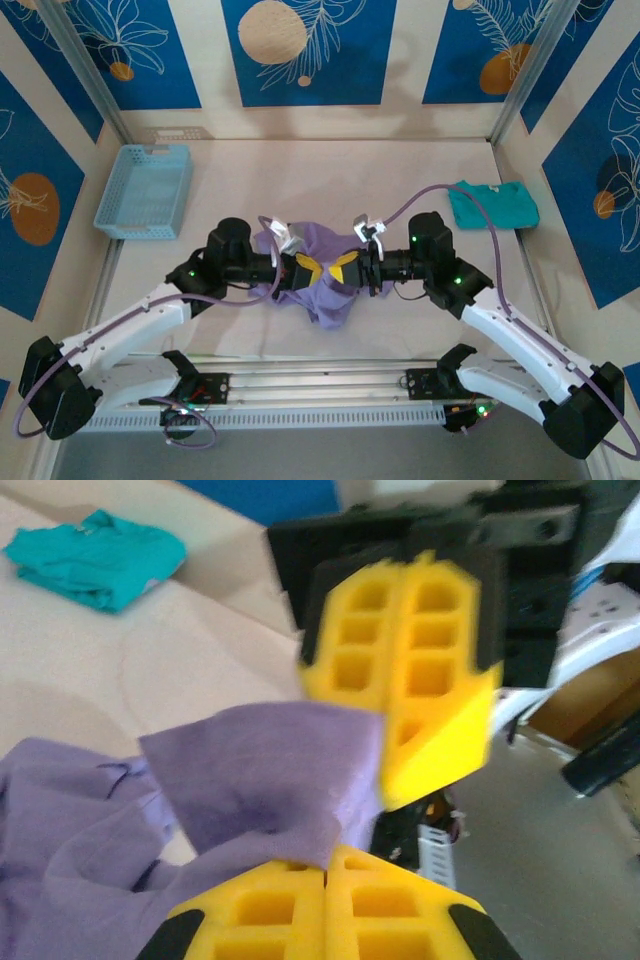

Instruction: Fold the inside-out t-shirt

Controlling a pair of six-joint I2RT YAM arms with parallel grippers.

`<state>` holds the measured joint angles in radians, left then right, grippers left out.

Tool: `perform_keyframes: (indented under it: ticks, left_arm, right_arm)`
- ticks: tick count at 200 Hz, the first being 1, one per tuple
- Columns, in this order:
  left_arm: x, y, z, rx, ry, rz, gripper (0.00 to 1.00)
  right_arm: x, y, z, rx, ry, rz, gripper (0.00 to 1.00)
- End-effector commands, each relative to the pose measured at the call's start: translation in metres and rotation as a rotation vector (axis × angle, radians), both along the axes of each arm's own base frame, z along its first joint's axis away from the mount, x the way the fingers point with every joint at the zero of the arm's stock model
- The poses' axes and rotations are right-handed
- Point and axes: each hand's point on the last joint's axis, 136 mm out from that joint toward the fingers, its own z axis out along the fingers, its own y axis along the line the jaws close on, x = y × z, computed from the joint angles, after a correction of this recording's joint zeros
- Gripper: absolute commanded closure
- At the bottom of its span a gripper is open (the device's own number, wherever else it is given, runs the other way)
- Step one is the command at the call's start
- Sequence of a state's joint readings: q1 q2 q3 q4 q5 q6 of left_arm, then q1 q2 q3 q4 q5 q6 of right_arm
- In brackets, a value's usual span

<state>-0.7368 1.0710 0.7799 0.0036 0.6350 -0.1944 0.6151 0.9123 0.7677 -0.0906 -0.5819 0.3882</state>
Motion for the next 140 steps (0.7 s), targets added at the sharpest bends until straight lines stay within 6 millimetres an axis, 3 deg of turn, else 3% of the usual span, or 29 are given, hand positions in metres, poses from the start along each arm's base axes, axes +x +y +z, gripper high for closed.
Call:
perform_keyframes:
  ticks: [1,31,56,85,109,127,134,140]
  left_arm:
    - [0.026,0.011,-0.027,0.140,-0.015,0.134,0.79]
    - [0.025,0.007,-0.033,0.121,-0.020,0.128,0.59]
    - [0.020,0.003,-0.036,0.101,-0.027,0.099,0.53]
    - [0.026,-0.001,-0.036,0.102,-0.046,0.114,0.53]
    - [0.049,0.001,-0.036,0.129,-0.098,0.214,0.53]
    - [0.050,-0.006,-0.034,0.109,-0.111,0.184,0.53]
    - [0.047,-0.010,-0.034,0.102,-0.099,0.159,0.56]
    - [0.046,-0.013,-0.035,0.096,-0.088,0.142,0.65]
  right_arm:
    - [0.005,-0.004,0.018,-0.006,0.124,-0.090,1.00]
    - [0.009,-0.005,0.016,-0.082,0.247,-0.168,1.00]
    - [0.007,-0.006,0.025,-0.088,0.248,-0.174,1.00]
    - [-0.001,-0.001,0.035,-0.062,0.226,-0.112,1.00]
    - [-0.008,0.001,0.034,-0.082,0.218,-0.058,1.00]
    - [-0.013,-0.002,0.031,-0.109,0.207,-0.040,1.00]
    - [-0.014,-0.003,0.031,-0.115,0.200,-0.037,1.00]
    - [-0.015,-0.004,0.031,-0.119,0.198,-0.036,1.00]
